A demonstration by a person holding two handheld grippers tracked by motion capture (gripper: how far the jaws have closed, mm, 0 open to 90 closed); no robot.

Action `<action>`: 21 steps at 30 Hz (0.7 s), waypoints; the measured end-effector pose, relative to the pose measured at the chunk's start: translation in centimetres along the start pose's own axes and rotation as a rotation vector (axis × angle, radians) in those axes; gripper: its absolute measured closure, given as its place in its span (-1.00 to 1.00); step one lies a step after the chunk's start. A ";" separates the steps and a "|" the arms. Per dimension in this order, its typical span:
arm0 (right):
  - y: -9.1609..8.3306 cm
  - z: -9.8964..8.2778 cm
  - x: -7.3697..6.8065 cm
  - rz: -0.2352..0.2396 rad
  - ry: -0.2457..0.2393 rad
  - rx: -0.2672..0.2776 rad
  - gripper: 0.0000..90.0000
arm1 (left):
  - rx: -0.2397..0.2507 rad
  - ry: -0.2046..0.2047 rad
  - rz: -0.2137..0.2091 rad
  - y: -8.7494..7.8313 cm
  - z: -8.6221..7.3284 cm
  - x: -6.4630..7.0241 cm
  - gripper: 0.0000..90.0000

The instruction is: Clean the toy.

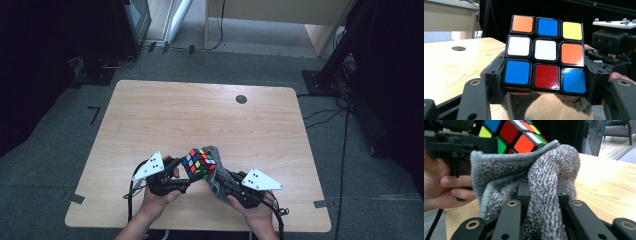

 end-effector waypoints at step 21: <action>2.1 -2.1 -3.0 0.089 -0.091 -0.088 0.63 | 0.015 -0.003 0.019 -0.9 0.5 -0.5 -0.24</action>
Point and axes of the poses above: each handheld gripper's, and its own axes: y roughly forward along the jaws, z roughly out of its top, x roughly to its right, the point moved 10 cm from there along y, roughly forward along the jaws, and after that the axes turned 2 degrees about y, right-handed, at the moved point
